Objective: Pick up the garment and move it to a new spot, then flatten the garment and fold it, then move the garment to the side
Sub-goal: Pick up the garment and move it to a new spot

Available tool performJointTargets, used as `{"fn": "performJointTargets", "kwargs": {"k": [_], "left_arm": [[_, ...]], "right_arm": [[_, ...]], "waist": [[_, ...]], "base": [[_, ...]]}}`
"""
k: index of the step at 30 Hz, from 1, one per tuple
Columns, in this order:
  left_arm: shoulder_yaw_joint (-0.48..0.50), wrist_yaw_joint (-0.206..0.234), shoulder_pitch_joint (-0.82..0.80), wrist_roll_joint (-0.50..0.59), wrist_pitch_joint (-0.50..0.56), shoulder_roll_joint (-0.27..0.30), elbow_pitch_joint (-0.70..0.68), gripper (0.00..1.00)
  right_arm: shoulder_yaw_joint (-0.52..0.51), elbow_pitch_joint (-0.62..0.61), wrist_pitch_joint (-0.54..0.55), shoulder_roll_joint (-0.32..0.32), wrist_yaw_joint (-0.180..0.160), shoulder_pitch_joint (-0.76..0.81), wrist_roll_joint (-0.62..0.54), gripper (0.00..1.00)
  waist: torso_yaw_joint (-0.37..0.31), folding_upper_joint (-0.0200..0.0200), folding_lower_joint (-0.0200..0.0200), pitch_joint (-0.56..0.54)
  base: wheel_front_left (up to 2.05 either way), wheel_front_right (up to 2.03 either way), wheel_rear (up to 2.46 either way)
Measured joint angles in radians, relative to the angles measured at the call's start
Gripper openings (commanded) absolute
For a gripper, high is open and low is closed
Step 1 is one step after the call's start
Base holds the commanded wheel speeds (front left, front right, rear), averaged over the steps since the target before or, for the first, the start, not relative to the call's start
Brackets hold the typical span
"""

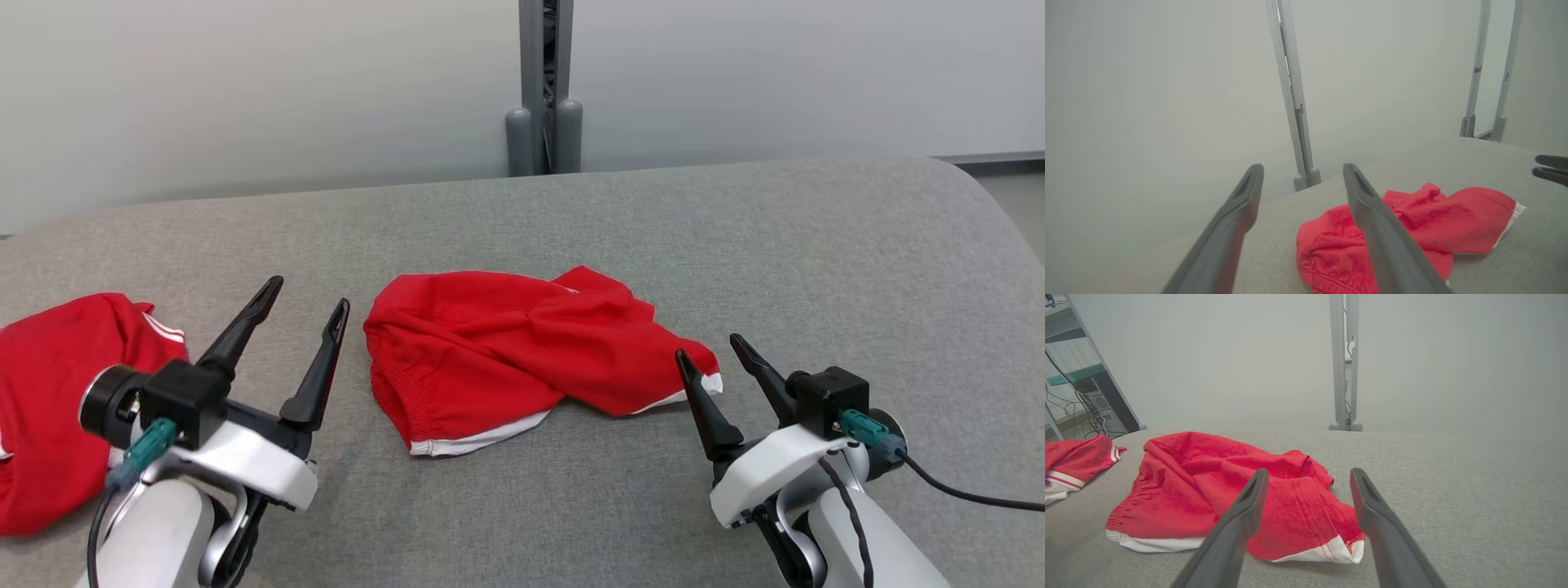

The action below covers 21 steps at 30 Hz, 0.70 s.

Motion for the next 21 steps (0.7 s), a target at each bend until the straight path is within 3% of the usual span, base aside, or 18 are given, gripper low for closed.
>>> {"fn": "performJointTargets", "kwargs": {"k": [10, 21], "left_arm": [[0.217, 0.014, 0.176, 0.088, 0.0, -0.103, -0.135, 1.0], [0.366, 0.0, 0.315, 0.149, 0.0, -0.184, -0.18, 1.0]], "right_arm": [[-0.023, -0.007, 0.0, 0.0, 0.0, 0.021, -0.01, 1.0], [-0.086, -0.025, 0.001, 0.0, 0.0, 0.055, -0.052, 1.0]], "waist": [[0.027, 0.0, 0.0, -0.023], [0.04, 0.0, 0.0, -0.026]], "base": [[0.0, 0.0, 0.0], [0.0, 0.0, 0.0]]}}
